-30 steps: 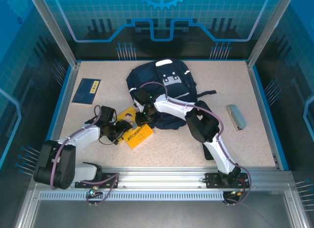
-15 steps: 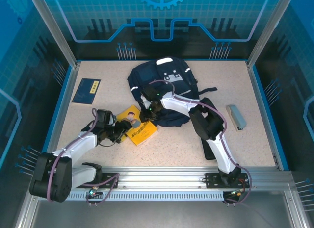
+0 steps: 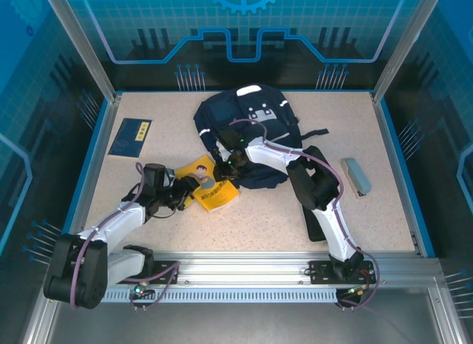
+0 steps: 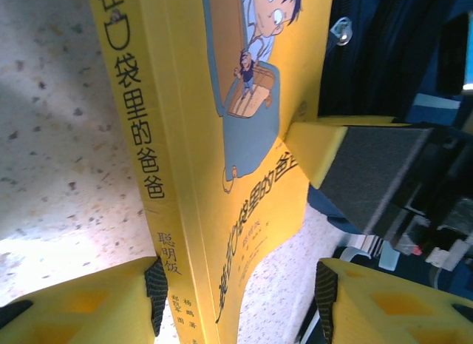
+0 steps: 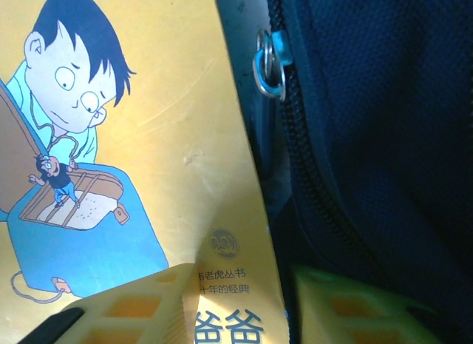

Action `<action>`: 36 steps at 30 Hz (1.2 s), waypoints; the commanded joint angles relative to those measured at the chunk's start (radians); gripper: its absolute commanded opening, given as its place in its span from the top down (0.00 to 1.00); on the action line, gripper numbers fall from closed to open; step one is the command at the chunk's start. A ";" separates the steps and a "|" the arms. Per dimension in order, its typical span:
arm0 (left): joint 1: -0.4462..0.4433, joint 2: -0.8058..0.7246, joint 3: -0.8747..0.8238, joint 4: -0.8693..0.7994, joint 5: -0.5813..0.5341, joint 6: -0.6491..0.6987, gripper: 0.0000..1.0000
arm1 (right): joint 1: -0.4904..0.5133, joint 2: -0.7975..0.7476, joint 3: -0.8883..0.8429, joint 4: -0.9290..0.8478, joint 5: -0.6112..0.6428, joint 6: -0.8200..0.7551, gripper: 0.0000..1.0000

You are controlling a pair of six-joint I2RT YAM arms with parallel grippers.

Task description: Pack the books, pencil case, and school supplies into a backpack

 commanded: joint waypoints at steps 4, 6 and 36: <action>-0.011 0.016 0.023 0.294 0.125 -0.044 0.46 | 0.041 0.018 -0.042 0.017 -0.119 0.039 0.63; -0.011 0.021 0.021 0.315 0.125 -0.058 0.46 | 0.042 0.017 -0.042 0.017 -0.118 0.042 0.63; -0.011 0.098 0.125 0.013 0.013 0.042 0.66 | 0.040 -0.048 -0.071 0.016 -0.091 0.046 0.56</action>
